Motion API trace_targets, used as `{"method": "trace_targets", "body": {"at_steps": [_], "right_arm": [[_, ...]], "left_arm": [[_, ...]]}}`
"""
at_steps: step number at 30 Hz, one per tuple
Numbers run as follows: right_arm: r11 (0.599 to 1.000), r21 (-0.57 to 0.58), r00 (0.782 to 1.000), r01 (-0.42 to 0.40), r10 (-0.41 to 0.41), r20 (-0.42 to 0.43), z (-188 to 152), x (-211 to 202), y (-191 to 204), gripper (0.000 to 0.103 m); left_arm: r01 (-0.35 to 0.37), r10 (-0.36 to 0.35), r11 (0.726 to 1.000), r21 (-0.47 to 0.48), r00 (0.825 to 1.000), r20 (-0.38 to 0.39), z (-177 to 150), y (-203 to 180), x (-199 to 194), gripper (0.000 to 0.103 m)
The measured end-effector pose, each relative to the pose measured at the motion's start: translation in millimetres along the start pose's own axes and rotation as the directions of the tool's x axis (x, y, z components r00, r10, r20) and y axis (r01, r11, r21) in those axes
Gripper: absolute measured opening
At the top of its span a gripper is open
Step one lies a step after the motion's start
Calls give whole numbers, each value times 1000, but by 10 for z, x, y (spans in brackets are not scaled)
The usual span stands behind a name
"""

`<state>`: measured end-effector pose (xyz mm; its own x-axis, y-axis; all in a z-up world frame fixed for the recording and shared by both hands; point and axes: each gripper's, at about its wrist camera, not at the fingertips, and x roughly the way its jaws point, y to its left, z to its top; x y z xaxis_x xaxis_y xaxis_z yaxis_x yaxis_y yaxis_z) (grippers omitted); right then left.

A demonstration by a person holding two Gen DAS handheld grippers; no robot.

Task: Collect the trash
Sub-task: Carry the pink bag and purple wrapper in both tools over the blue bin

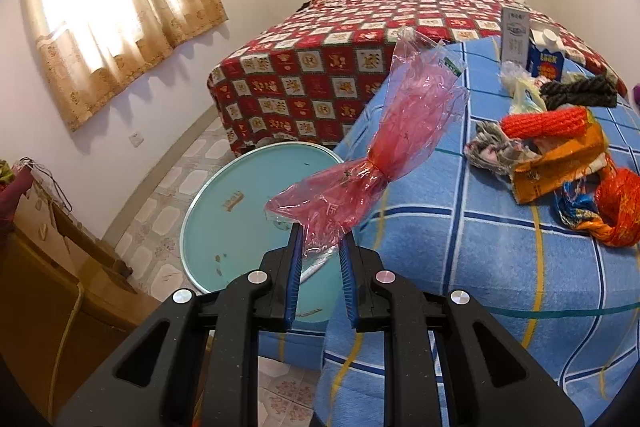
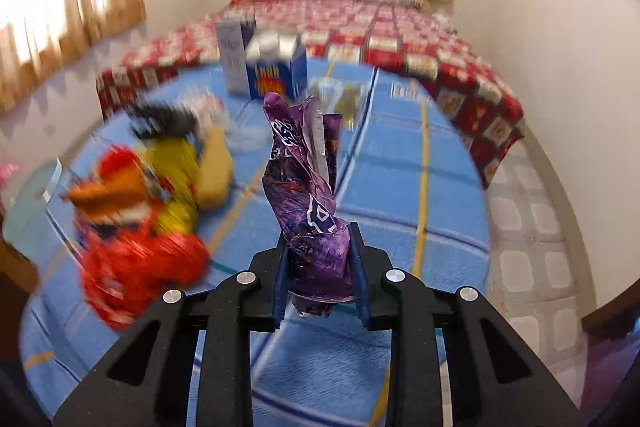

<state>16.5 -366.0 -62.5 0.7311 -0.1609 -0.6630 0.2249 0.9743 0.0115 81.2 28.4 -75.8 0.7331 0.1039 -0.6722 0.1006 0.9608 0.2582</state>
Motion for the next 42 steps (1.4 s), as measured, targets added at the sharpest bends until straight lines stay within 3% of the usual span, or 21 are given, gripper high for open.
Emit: {"method": "trace_targets", "body": {"at_steps": [7, 18, 29, 42], "right_arm": [[991, -92, 989, -100, 110, 102, 306, -411, 669, 27], [927, -271, 959, -259, 281, 45, 441, -143, 1970, 27], [890, -336, 945, -310, 328, -2, 515, 184, 2674, 27], [843, -406, 931, -354, 359, -67, 540, 486, 3375, 27]], "left_arm": [[-68, 67, 997, -31, 998, -15, -9, 282, 10, 18], [-161, 156, 984, -76, 986, -64, -62, 700, 175, 18], [-243, 229, 961, -133, 967, -112, -102, 1121, 324, 18], [-313, 291, 936, -159, 945, -148, -144, 1332, 465, 18]]}}
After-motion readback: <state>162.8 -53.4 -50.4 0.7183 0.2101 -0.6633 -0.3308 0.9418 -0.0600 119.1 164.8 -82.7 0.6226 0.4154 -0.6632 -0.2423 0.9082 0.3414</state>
